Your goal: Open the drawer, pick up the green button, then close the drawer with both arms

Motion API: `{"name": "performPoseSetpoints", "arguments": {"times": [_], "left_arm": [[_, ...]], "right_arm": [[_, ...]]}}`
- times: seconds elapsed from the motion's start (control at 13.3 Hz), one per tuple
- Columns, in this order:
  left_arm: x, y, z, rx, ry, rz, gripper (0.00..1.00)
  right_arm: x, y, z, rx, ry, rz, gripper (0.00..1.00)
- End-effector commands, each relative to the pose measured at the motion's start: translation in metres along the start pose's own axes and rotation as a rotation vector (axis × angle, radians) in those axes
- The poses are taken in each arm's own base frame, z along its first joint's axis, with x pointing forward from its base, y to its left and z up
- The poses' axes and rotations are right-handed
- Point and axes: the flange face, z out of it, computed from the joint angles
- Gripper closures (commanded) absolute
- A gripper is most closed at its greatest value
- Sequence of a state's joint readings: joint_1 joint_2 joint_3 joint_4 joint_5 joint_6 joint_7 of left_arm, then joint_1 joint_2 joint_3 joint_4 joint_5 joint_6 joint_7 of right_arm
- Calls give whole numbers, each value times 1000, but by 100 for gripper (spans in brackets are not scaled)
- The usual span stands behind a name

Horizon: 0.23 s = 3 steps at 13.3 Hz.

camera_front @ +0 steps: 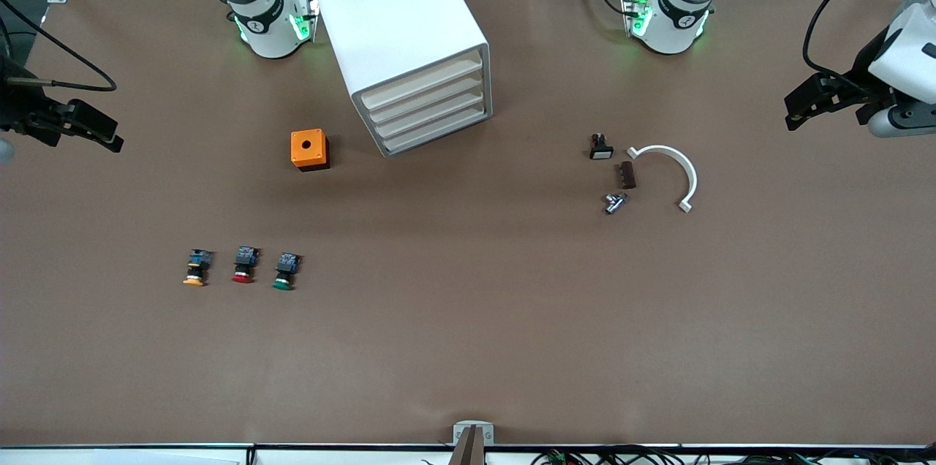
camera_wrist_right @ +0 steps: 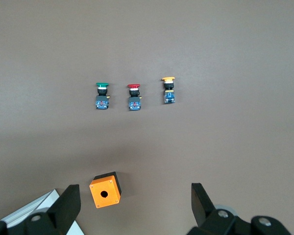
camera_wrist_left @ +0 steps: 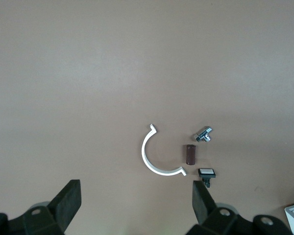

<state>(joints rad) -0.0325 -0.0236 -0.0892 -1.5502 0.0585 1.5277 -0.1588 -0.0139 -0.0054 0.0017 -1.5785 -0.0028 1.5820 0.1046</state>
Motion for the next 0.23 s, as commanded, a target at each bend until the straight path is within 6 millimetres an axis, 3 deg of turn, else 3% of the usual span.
{"name": "performPoseSetpoints", "arguments": {"times": [0.0,0.15], "left_arm": [[-1,-2,-8,14,12,15,0],[1,-3,-11,20,20,13,0]], "right_arm": [[-1,2,-3,-13,-3,14,0],[-2,3,-1,-14,-12,14,0]]}}
